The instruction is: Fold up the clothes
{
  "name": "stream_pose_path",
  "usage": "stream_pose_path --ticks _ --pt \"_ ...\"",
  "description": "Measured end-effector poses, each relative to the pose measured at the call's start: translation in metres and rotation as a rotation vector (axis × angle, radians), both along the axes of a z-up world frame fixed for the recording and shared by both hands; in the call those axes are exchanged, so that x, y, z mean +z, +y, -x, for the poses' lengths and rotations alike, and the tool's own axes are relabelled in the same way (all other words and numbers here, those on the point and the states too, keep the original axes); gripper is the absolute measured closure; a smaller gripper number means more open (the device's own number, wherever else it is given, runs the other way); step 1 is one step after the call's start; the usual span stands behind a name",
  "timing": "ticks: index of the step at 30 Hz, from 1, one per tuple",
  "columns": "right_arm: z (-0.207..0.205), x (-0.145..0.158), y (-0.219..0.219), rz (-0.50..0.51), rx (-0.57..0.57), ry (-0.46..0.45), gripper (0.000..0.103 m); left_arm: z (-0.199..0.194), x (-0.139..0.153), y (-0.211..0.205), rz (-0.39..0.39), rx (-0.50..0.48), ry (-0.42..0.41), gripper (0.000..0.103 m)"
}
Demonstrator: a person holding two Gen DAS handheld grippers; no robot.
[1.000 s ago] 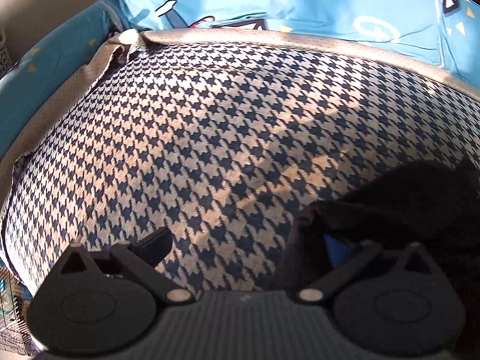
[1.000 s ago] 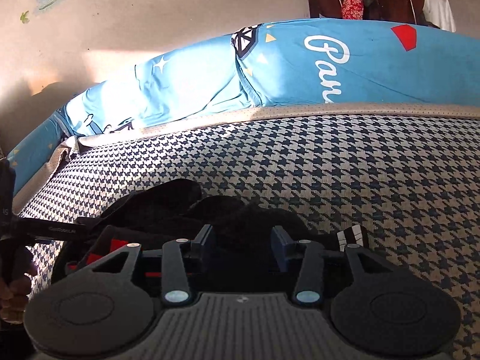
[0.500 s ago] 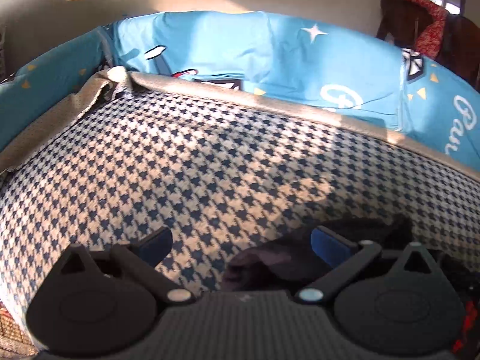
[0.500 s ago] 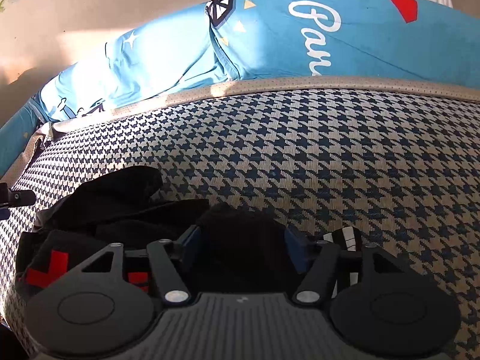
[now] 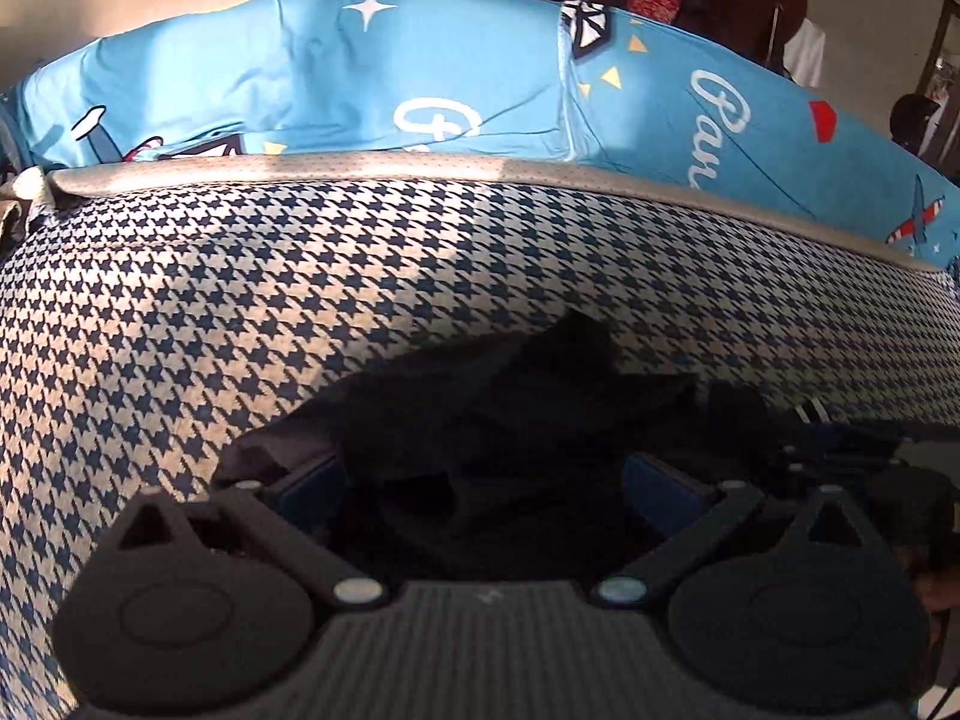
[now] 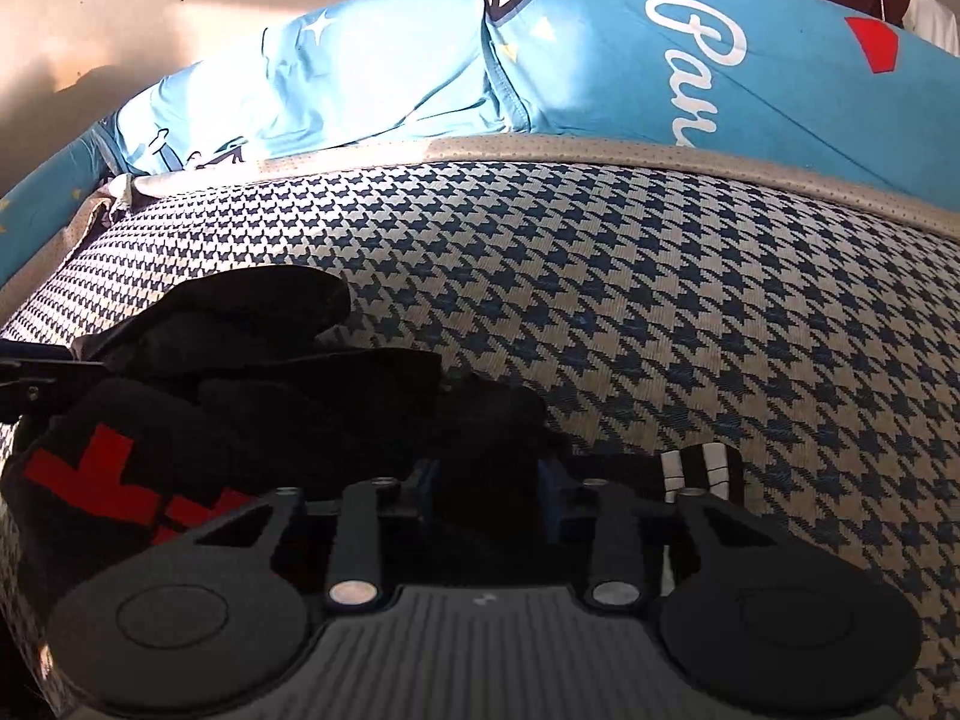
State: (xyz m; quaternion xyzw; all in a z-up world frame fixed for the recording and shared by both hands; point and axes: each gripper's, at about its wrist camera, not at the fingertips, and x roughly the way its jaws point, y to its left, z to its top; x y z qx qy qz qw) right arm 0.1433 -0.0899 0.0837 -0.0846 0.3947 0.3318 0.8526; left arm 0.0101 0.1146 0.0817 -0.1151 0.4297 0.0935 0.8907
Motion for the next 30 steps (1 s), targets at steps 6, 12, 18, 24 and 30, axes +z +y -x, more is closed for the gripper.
stream_pose_path --ticks 6,12,18,24,30 --pt "-0.003 0.012 -0.015 -0.046 -0.052 -0.047 0.094 0.004 -0.002 0.001 0.058 -0.068 0.02 0.0" --pt "-0.011 0.039 -0.037 -0.126 -0.202 -0.143 0.095 0.003 -0.005 0.009 0.126 -0.05 0.029 0.0" --pt "-0.017 0.06 -0.06 -0.147 -0.362 -0.239 0.095 0.001 -0.002 0.006 0.109 -0.04 0.004 0.0" --pt "-0.019 0.072 -0.075 -0.139 -0.473 -0.308 0.095 -0.004 -0.001 0.003 0.076 -0.018 -0.011 0.0" --pt "-0.026 0.074 -0.085 -0.168 -0.498 -0.267 0.094 -0.009 -0.002 -0.002 0.025 -0.001 -0.009 0.0"
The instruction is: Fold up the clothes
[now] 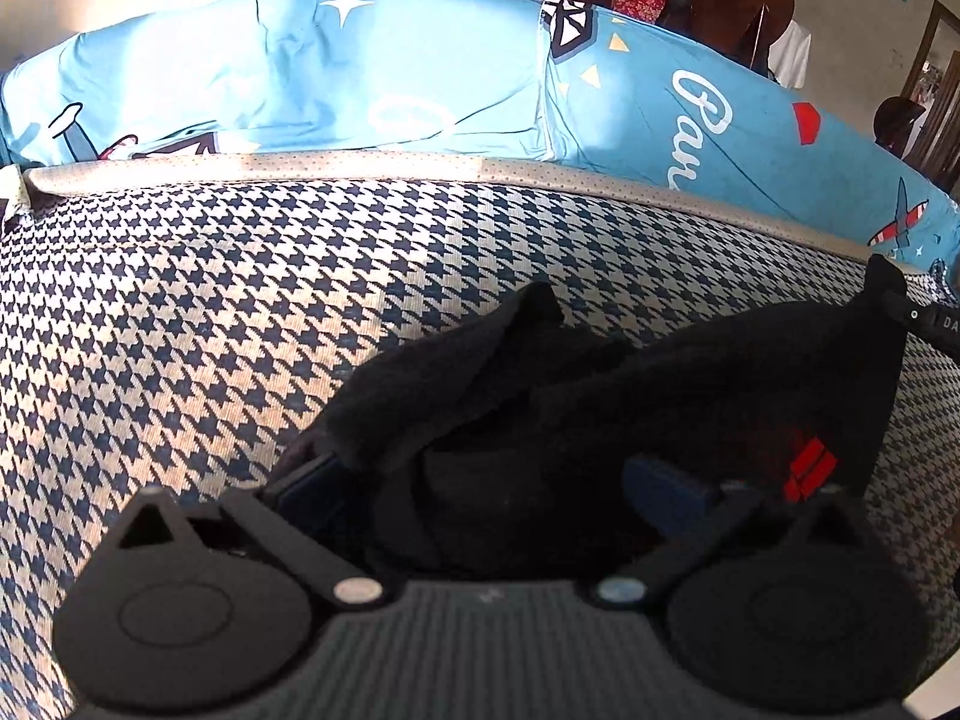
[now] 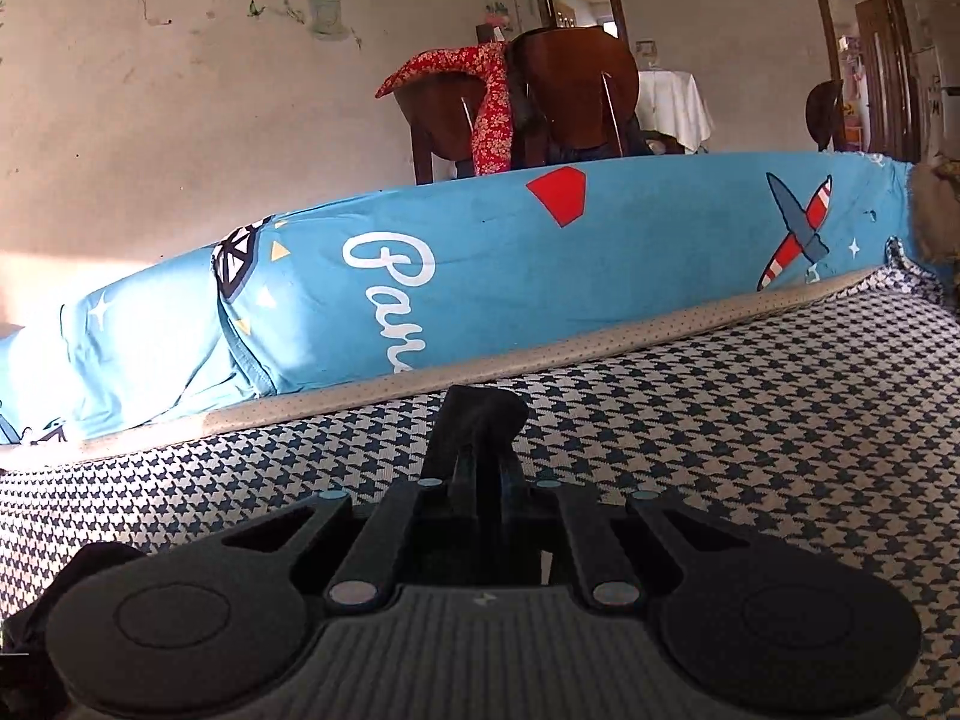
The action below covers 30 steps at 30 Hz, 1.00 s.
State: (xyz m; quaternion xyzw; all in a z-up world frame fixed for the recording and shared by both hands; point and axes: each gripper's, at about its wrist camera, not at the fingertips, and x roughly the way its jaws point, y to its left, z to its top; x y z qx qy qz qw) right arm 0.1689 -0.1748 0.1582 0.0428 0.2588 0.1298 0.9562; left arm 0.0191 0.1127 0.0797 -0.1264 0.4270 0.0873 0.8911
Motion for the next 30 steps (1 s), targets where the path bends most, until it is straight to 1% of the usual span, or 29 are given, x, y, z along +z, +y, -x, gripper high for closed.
stream_pose_path --ticks 5,8,10,12,14,23,26,30 --pt "0.005 0.003 -0.007 -0.019 -0.008 0.0 0.089 -0.003 -0.003 -0.001 -0.012 0.016 0.006 0.0" --pt "0.007 0.004 -0.013 -0.02 -0.018 0.011 0.085 -0.005 -0.005 0.002 -0.033 0.046 0.012 0.0" --pt "0.008 0.003 -0.017 -0.034 -0.017 0.028 0.084 -0.006 -0.006 0.005 -0.043 0.065 0.016 0.0" --pt "0.009 0.001 -0.02 -0.054 -0.005 0.054 0.082 -0.007 -0.007 0.007 -0.048 0.077 0.016 0.0" --pt "0.013 -0.002 -0.022 -0.072 0.015 0.093 0.077 -0.009 -0.009 0.007 -0.064 0.087 0.018 0.0" --pt "0.042 -0.018 -0.014 -0.073 0.123 0.223 0.063 -0.016 -0.011 0.01 -0.113 0.118 0.001 0.0" --pt "0.052 -0.024 -0.011 -0.094 0.155 0.268 0.061 -0.02 -0.014 0.01 -0.142 0.122 0.004 0.0" --pt "0.066 -0.03 -0.006 -0.094 0.177 0.296 0.059 -0.023 -0.019 0.009 -0.168 0.128 0.006 0.0"
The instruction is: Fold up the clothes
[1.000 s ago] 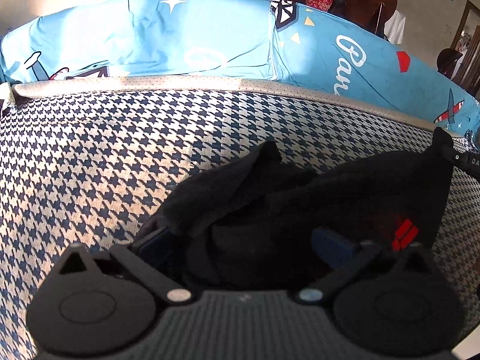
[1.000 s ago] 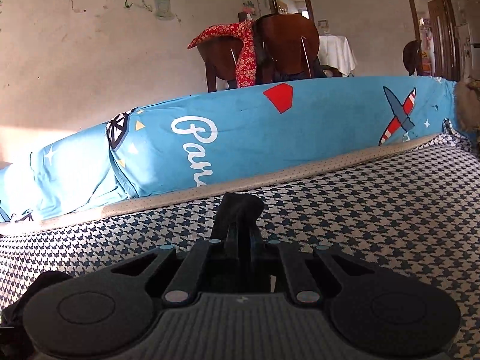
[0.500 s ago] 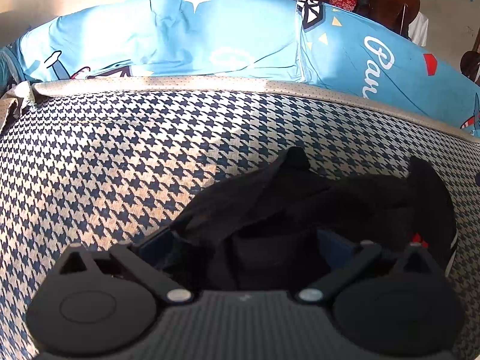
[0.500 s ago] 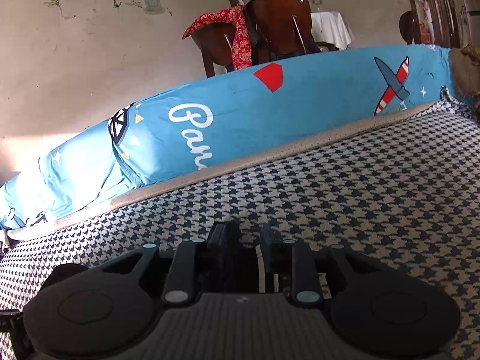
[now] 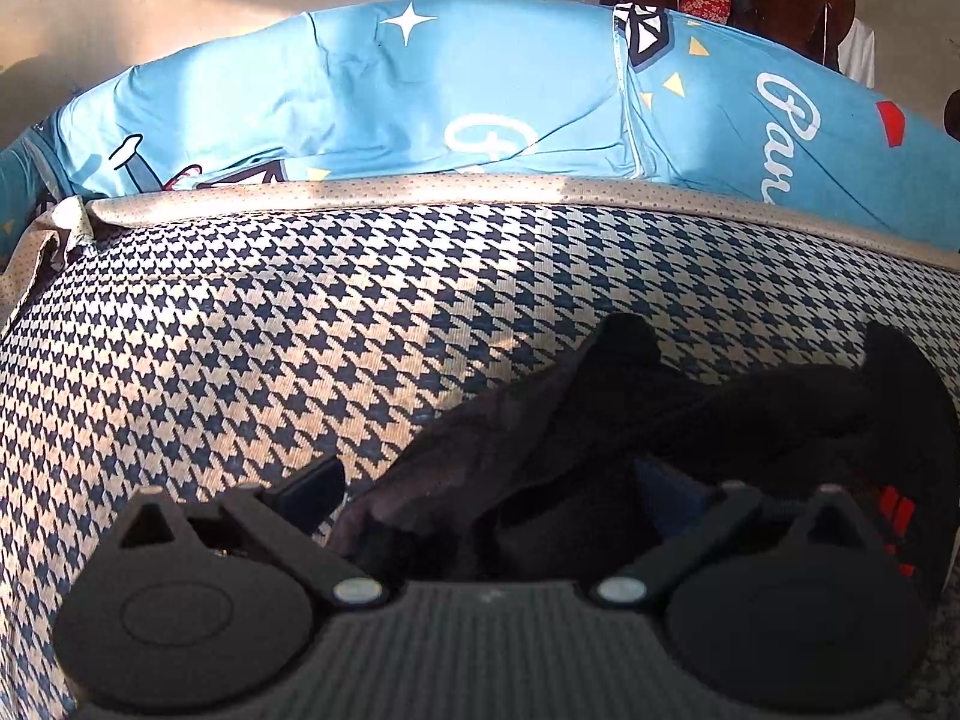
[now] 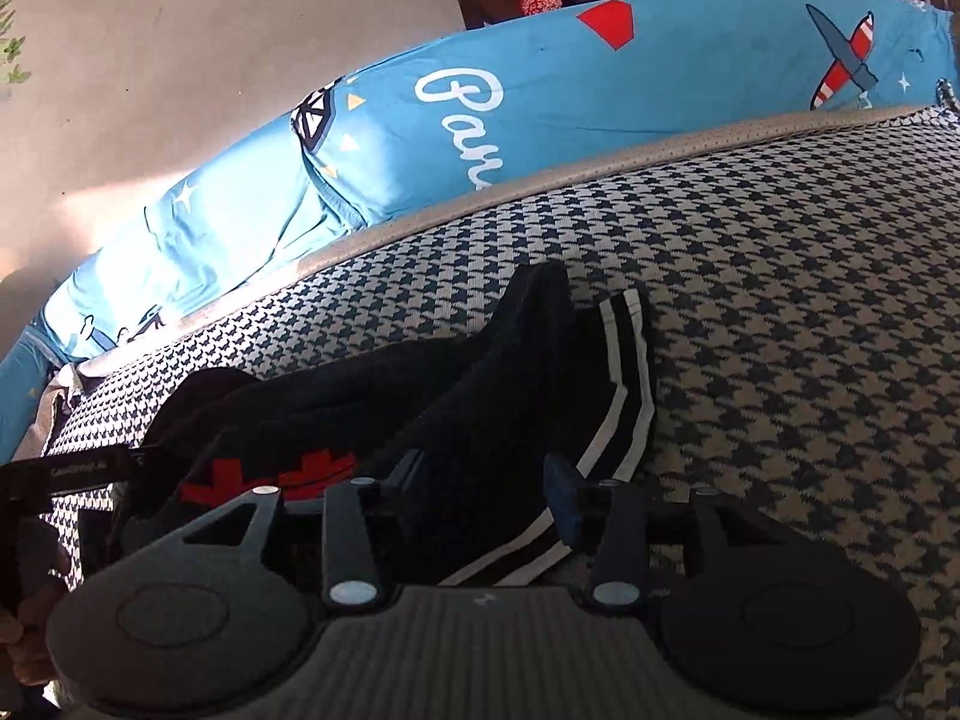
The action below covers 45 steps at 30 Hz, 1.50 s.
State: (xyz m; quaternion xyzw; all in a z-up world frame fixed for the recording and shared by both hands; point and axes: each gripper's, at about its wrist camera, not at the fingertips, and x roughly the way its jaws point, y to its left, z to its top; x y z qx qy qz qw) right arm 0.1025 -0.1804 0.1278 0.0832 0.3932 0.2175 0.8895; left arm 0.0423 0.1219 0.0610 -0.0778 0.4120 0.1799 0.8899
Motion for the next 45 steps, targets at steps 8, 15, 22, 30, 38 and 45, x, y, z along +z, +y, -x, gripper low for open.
stream_pose_path --ticks 8,15,22,30,38,45 --pt "0.03 -0.016 0.018 -0.01 0.079 0.063 0.05 -0.002 -0.008 0.009 0.006 0.033 -0.009 0.0" --pt "0.051 -0.033 0.044 -0.002 0.184 0.081 0.032 -0.004 -0.017 0.019 0.026 0.072 -0.002 0.0" --pt "0.057 -0.038 0.071 0.044 0.223 0.025 0.025 -0.004 -0.018 0.021 0.005 0.084 -0.002 0.0" --pt "0.054 -0.043 0.086 0.151 0.145 -0.049 0.077 -0.003 -0.024 0.025 0.032 0.088 0.018 0.0" --pt "0.051 -0.04 0.079 0.145 0.046 -0.106 0.09 0.007 -0.025 0.031 0.114 0.111 0.034 0.0" --pt "0.041 -0.025 0.057 0.109 -0.07 -0.157 0.091 0.022 -0.024 0.024 0.126 0.106 0.032 0.0"
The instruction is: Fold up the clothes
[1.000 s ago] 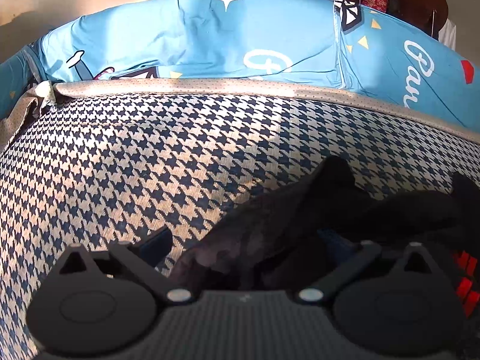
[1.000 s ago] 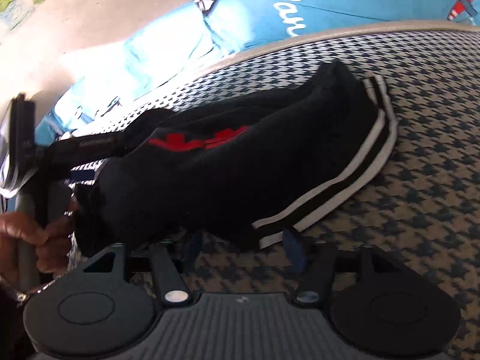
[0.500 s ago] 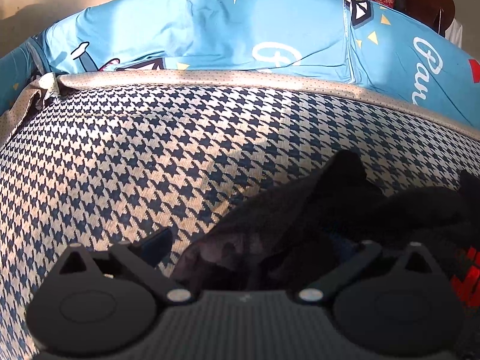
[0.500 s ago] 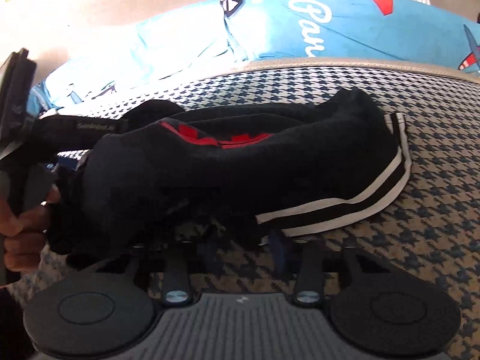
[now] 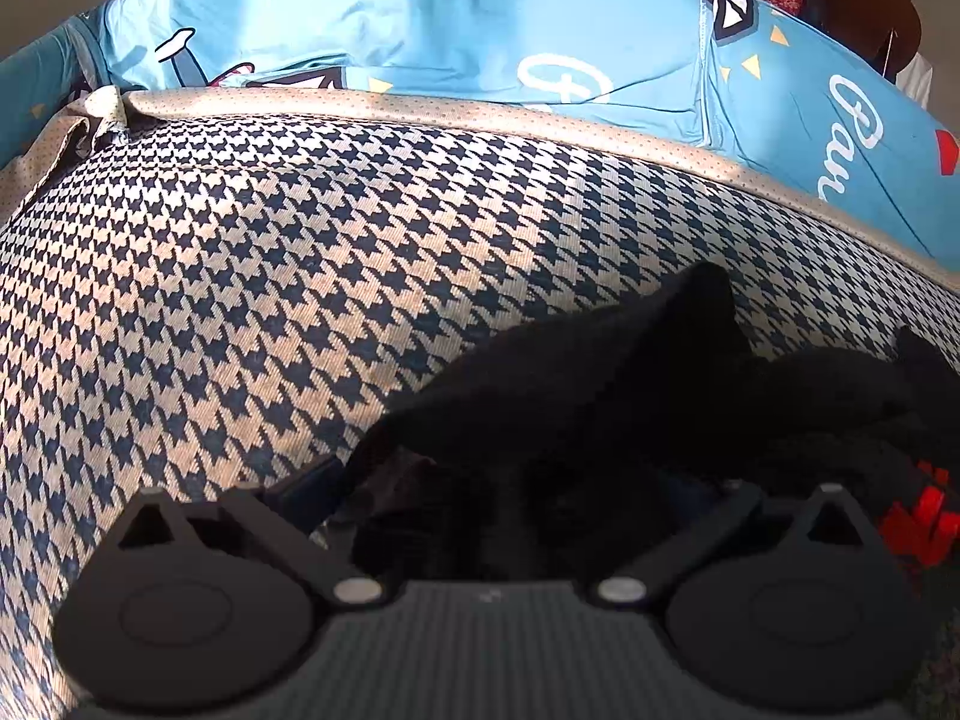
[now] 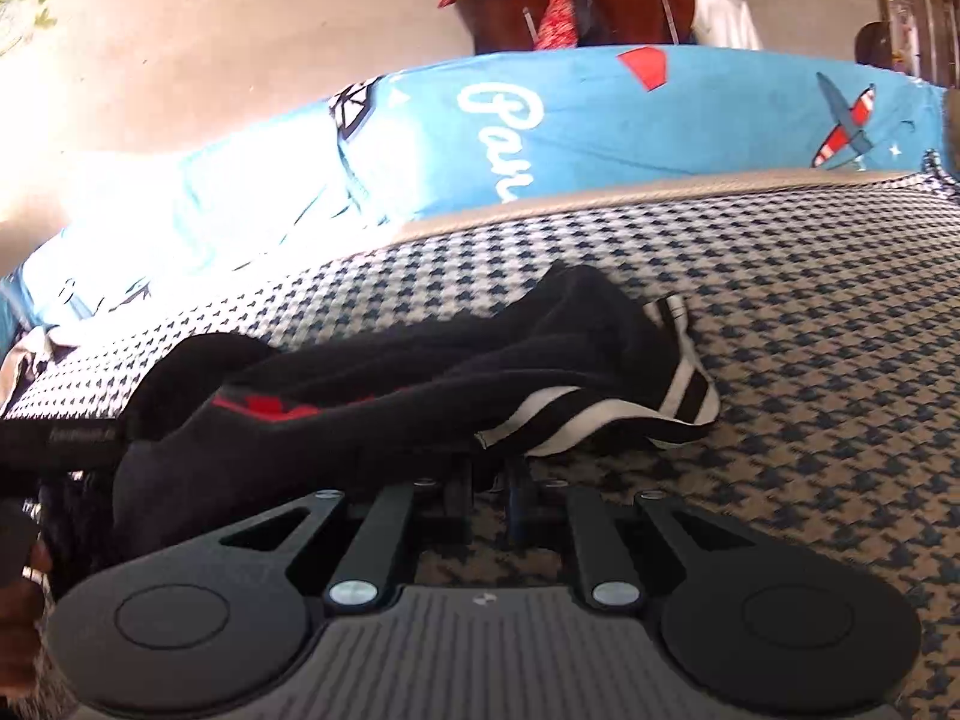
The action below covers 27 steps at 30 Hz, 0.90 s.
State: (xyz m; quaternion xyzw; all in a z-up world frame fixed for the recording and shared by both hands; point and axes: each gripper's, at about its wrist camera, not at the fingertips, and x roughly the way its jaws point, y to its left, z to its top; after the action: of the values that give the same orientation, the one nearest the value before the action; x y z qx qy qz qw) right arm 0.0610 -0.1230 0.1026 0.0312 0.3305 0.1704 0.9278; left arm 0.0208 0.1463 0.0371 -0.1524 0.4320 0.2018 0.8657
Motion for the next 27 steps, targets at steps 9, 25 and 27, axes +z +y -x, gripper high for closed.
stream_pose_path --ticks 9,25,27 --pt "-0.001 0.011 -0.029 -0.042 -0.093 -0.028 0.091 0.032 -0.003 -0.023 -0.012 -0.007 -0.021 0.0" --pt "-0.006 0.02 -0.074 -0.122 -0.217 0.008 0.099 0.076 0.002 -0.064 -0.047 -0.056 -0.007 0.0" --pt "-0.004 0.019 -0.073 -0.127 -0.195 0.021 0.099 0.079 0.002 -0.068 -0.051 -0.061 0.001 0.0"
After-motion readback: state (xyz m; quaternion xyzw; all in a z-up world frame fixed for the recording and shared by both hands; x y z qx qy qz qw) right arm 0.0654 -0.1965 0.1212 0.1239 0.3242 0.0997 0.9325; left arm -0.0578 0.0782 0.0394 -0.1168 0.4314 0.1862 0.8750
